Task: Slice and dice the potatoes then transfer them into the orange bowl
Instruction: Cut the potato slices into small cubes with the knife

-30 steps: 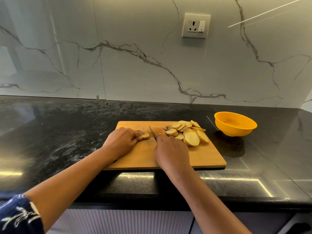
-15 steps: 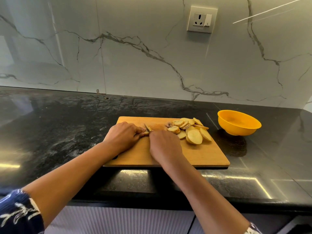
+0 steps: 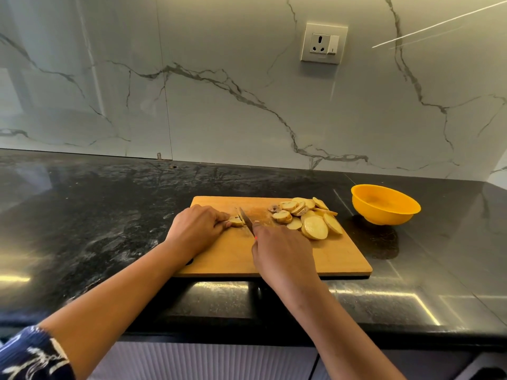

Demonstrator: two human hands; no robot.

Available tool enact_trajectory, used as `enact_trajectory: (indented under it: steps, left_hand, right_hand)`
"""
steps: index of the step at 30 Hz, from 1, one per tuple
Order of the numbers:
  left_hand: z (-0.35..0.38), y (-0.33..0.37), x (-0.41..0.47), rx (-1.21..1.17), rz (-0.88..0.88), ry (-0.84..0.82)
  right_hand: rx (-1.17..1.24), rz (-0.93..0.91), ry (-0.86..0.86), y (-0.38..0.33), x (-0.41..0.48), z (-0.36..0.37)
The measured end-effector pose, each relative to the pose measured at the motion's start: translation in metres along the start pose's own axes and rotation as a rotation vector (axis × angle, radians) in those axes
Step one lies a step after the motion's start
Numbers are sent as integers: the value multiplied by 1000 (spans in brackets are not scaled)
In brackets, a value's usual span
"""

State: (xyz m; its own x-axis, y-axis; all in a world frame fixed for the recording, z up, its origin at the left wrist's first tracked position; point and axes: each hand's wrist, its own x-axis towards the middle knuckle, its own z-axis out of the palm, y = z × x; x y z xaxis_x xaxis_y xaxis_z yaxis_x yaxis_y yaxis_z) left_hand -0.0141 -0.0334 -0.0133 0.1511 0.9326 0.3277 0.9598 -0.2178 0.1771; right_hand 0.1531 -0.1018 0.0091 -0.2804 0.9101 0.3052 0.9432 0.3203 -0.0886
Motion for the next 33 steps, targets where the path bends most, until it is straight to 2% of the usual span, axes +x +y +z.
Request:
enact_trajectory:
  steps: [13, 21, 27, 33]
  left_hand:
    - [0, 1, 3, 11, -35, 18]
    - [0, 0, 0, -21, -53, 26]
    - [1, -7, -2, -81, -113, 15]
    - [-1, -7, -6, -77, -82, -17]
  right_hand:
    - [-35, -18, -120, -18, 26, 11]
    - [-49, -38, -104, -1, -11, 0]
    - [53, 36, 1, -1, 3, -1]
    - [57, 30, -26, -8, 18, 6]
